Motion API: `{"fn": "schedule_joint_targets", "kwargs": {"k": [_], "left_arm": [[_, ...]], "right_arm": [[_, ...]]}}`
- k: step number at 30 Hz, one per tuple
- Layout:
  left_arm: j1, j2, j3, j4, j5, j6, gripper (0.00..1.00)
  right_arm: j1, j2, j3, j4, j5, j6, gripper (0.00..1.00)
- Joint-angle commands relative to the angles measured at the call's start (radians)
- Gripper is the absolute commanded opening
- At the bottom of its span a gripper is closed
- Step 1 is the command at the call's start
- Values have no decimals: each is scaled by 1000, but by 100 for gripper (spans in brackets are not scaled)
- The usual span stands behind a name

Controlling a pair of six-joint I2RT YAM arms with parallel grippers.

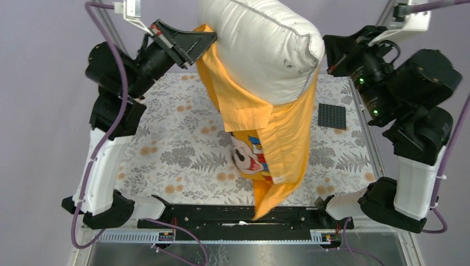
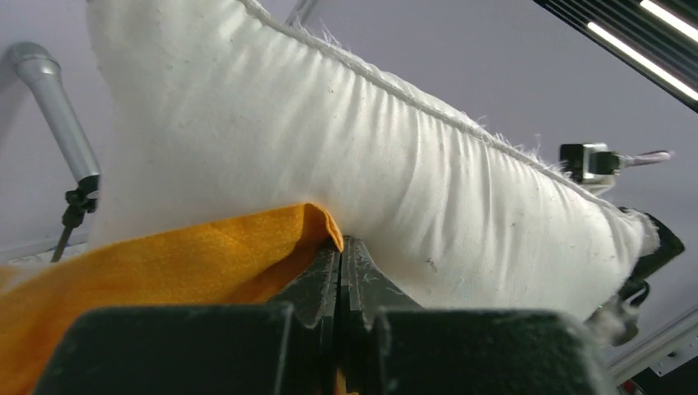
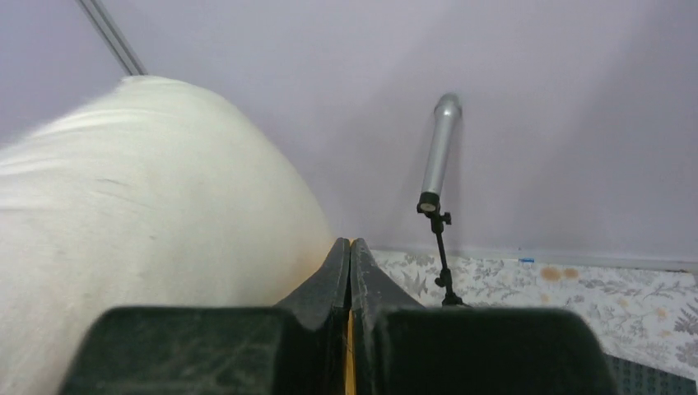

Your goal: Put the pillow into the pillowcase

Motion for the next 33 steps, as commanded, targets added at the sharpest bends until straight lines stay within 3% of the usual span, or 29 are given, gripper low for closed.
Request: {"fn": "schedule_joint_targets", "kwargs": {"k": [1, 5, 6, 8, 10, 14, 17, 18, 22, 25, 28, 30, 33], "left_arm": [[-19, 94, 163, 29, 8, 12, 0], [-17, 174, 562, -19, -124, 100, 0], [-17, 158, 573, 33, -147, 111, 0], [-17, 83, 455, 170, -191, 113, 0], [-17, 17, 338, 272, -205, 112, 0], [-17, 28, 269, 222, -139, 83, 0], [-17, 14, 105, 262, -85, 30, 0], [-17, 16, 67, 269, -67, 10, 0], [-19, 67, 50, 261, -14, -34, 0], [-19, 134, 293, 138, -65, 42, 0], [-17, 169, 533, 116, -161, 123, 0], [-17, 133, 529, 195, -201, 159, 0], [-17, 31, 349, 321, -232, 181, 0]], "right_arm": [[-2, -127, -15, 214, 45, -56, 0], [-3, -263, -351, 291, 24, 19, 0], [-3, -286, -415, 310, 12, 37, 0], [-2, -307, -488, 342, -8, 60, 0], [-2, -276, -433, 331, -9, 52, 0], [-3, -153, -98, 309, -27, -3, 0], [-2, -61, 165, 350, -58, -46, 0], [-4, -59, 174, 386, -66, -57, 0], [-2, -197, -80, 617, -58, -75, 0], [-2, -270, -271, 651, -41, -66, 0], [-1, -319, -427, 639, -35, -30, 0], [-3, -340, -514, 647, -60, 1, 0], [-2, -312, -527, 606, -79, 30, 0]]}}
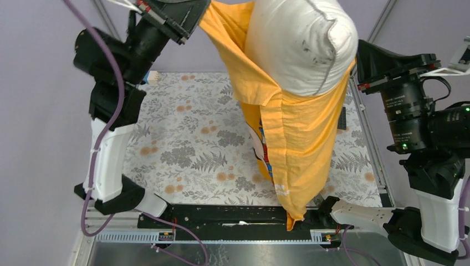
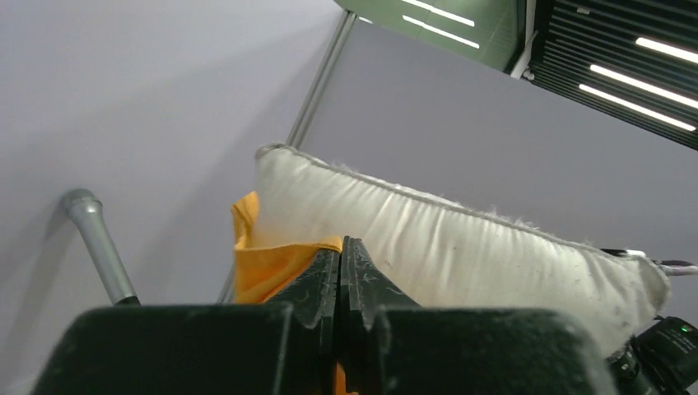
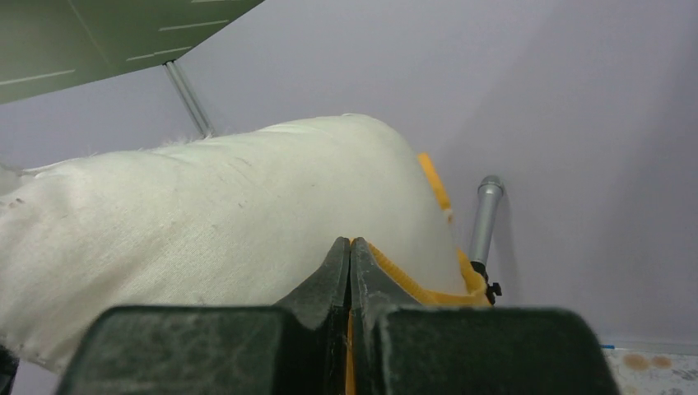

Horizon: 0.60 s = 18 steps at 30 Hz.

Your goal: Put the pillow into the pillowcase

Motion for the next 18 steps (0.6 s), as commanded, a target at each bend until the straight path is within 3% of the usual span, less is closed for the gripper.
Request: {"fn": "schedule_joint_targets", "kwargs": {"k": [1, 10, 13, 18], "left_arm": [[8, -212, -66, 312, -122, 74, 0], [-32, -105, -356, 267, 166, -139, 0], [-47, -96, -371, 235, 164, -121, 0], [12, -150, -321, -75, -51, -22, 0]], "right_arm": [[-2, 62, 4, 98, -11, 42, 0], [-1, 180, 416, 19, 77, -101, 0], [-1, 153, 369, -4, 66, -85, 0], [-2, 115, 140, -123, -71, 68, 0]]}}
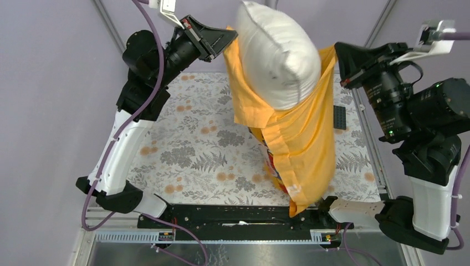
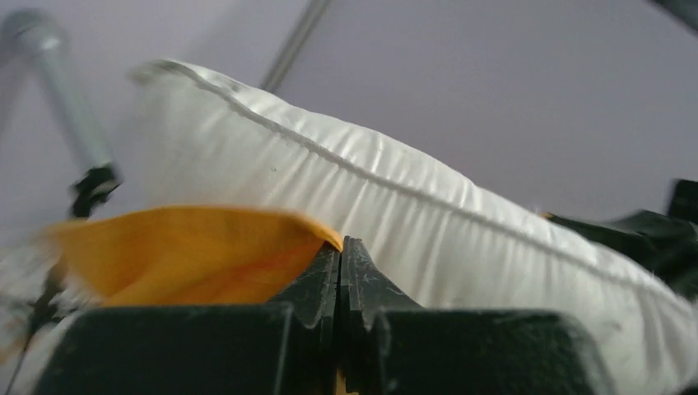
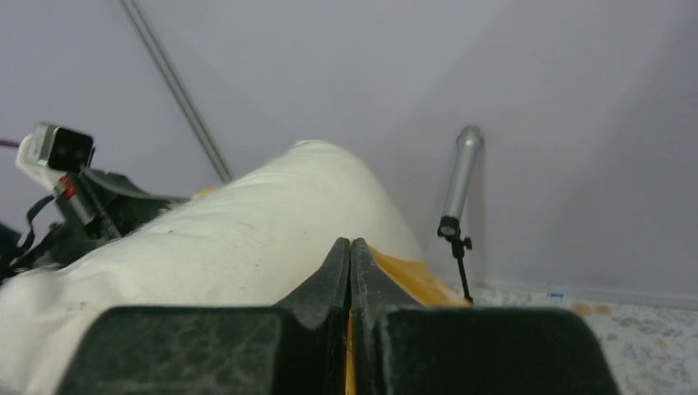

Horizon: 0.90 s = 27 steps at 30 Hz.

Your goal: Put the pillow into the pillowcase

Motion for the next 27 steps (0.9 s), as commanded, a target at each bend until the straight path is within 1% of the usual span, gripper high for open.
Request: {"fn": "schedule_joint_targets", "kwargs": {"k": [1, 3, 5, 7, 9, 14, 17, 18, 21, 24, 26, 27], "left_arm": [[106, -91, 15, -254, -161, 53, 0], [220, -150, -76, -292, -130, 43, 0], [320, -202, -175, -274, -35, 26, 0], [356, -224, -226, -261, 42, 28, 0], [359, -225, -243, -250, 102, 34, 0], [359, -208, -225, -211, 212, 39, 0], [358, -205, -233, -199, 221, 28, 0], [358, -202, -239, -192, 236, 19, 0], [336, -165, -224, -195, 302, 0, 0], [219, -118, -173, -246, 249, 46, 0], [154, -76, -102, -297, 199, 76, 0], [140, -42, -51, -314, 192, 78, 0]], "right_arm": [[-1, -62, -162, 70, -117, 139, 0], [-2, -91, -319, 70, -190, 203, 0], [-1, -114, -446, 66, -231, 254, 0], [-1, -127, -514, 36, -242, 266, 0], [-1, -127, -530, 0, -278, 257, 0], [-1, -74, -441, -127, -413, 201, 0], [-1, -54, -387, -131, -448, 191, 0], [-1, -44, -345, -132, -435, 191, 0], [-2, -17, -207, -101, -315, 195, 0], [-1, 27, -55, -29, -244, 193, 0], [-1, 68, 45, 28, -241, 190, 0], [-2, 85, 86, 55, -244, 192, 0]]}}
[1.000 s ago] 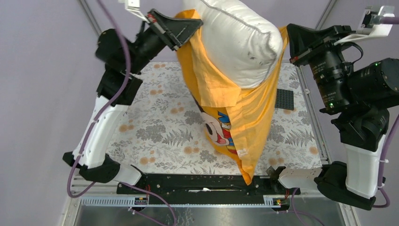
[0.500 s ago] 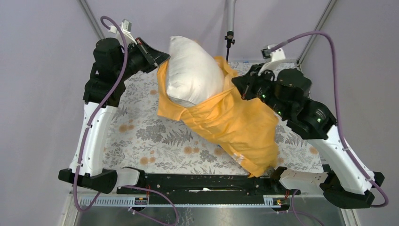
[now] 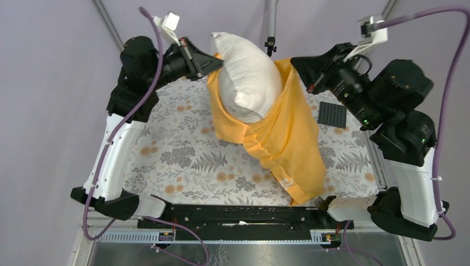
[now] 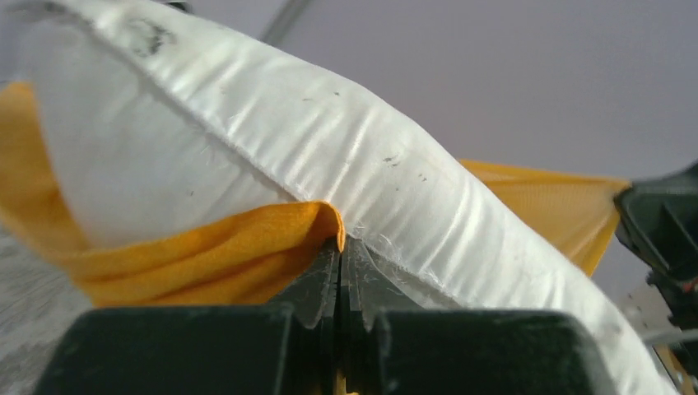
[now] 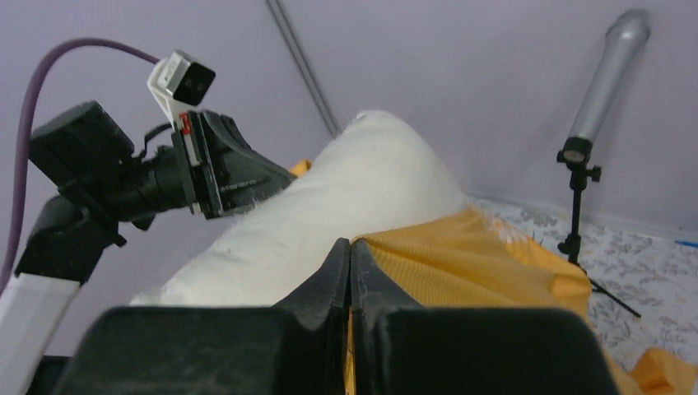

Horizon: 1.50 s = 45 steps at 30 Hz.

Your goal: Put the pillow into the pillowcase

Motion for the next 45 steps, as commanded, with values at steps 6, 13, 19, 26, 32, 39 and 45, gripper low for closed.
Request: {"fn": "schedule_joint_targets", "kwargs": {"k": [6, 13, 19, 26, 32, 39, 45], "left_arm": [[-80, 242, 723, -73, -126, 6, 0], [-5, 141, 596, 334, -202, -166, 0], [-27, 241, 491, 286, -39, -227, 0], [-53, 325, 624, 117, -47, -156, 0], [300, 201, 517, 278, 60, -335, 0], [391, 162, 307, 409, 249, -417, 0], [378, 112, 157, 286, 310, -240, 0]], "right_arm": [[0, 69, 189, 297, -2, 14, 0], [0, -48, -145, 340, 139, 1, 0], [-1, 11, 118, 324, 452, -222, 0], [-1, 40, 271, 247, 276, -205, 0], [-1, -94, -145, 249, 67, -99, 0], [-1, -184, -446, 274, -50, -15, 0], [2, -120, -568, 279, -318, 52, 0]]}}
